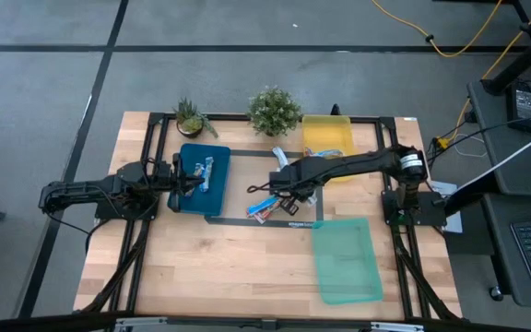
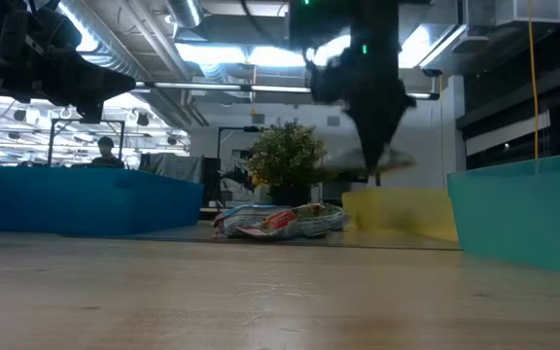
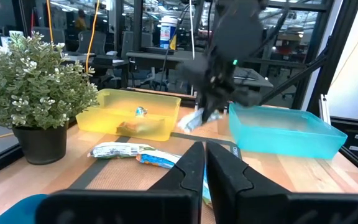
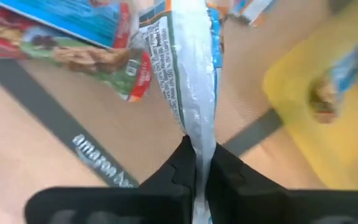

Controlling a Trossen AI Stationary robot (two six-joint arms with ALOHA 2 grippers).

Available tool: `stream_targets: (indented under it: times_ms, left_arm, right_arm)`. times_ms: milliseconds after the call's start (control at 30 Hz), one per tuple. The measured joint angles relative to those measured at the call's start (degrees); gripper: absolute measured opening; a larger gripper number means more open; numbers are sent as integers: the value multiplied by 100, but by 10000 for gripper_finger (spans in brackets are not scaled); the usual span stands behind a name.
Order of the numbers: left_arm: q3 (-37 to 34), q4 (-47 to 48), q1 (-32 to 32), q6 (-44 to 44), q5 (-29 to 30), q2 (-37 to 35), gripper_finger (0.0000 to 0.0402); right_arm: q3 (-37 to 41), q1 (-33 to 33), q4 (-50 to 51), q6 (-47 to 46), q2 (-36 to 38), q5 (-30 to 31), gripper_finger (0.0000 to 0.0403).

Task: Pick and place Granola Bars by type
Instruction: Put the yellow granola bar into the green bin

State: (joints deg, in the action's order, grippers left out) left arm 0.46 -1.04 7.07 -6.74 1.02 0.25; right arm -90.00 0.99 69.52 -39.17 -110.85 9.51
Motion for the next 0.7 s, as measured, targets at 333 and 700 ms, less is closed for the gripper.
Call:
stream_targets:
  times_ms: [333,700]
  left_arm:
    - [-2,0,-2,0,0,1,8]
    - [-1,0,0,0,0,0,11]
  right_arm:
    - [-2016,217,1083,47,343,158,25]
    - [-2231,710,1184,-67,1620,630,25]
